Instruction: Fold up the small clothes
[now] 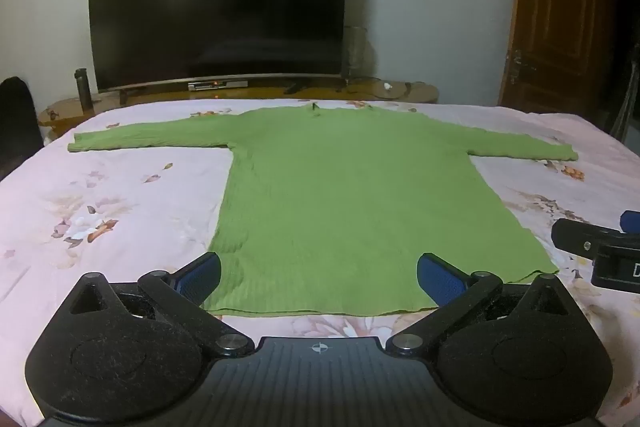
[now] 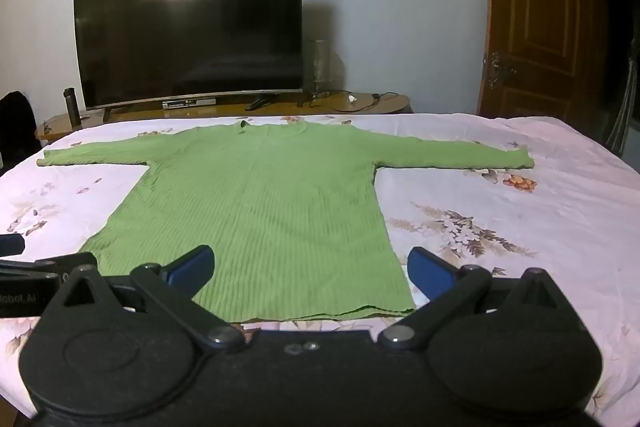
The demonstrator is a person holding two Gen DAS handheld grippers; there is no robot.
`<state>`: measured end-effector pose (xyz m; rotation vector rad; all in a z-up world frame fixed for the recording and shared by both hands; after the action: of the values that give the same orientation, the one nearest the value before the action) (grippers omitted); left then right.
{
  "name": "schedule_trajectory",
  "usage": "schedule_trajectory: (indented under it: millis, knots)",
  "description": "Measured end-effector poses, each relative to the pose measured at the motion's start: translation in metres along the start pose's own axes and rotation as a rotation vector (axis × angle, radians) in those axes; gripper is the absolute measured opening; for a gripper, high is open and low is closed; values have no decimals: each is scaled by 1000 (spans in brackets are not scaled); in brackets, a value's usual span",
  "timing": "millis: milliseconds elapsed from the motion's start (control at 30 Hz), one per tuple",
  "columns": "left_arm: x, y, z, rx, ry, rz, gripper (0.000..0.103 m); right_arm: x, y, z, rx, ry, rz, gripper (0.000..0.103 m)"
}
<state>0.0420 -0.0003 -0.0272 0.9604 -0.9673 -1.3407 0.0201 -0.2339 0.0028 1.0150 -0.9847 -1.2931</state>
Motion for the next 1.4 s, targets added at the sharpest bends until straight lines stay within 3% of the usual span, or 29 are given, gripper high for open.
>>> schedule_trajectory:
  millis: [367,433,500,1400]
  knots:
    - [12,-1,2,9,-47,11,103,-3,-1,-2,5,-5,17,103]
    - [-9,-1,-4,0,-3,12,103,-3,-2,-2,5,-4,16,103]
    - [-7,-1,-2,-2,4,9,103,-3,-1,-2,3,-4,15,103]
    - [-9,0,-2,5,7,11,103,-5,-6,-8,-9,-1,14,103]
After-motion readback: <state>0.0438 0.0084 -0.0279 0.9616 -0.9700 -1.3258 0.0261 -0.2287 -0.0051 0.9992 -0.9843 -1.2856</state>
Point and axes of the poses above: each gripper's, at about its wrist camera, not at the fingertips, and z roughly against the way its jaws point, x to its right, y to its top, the point moved 5 cm from there along -z, roughly the way its jaws point, and after that the axes turned 14 degrees about x, right-handed, at the moved point
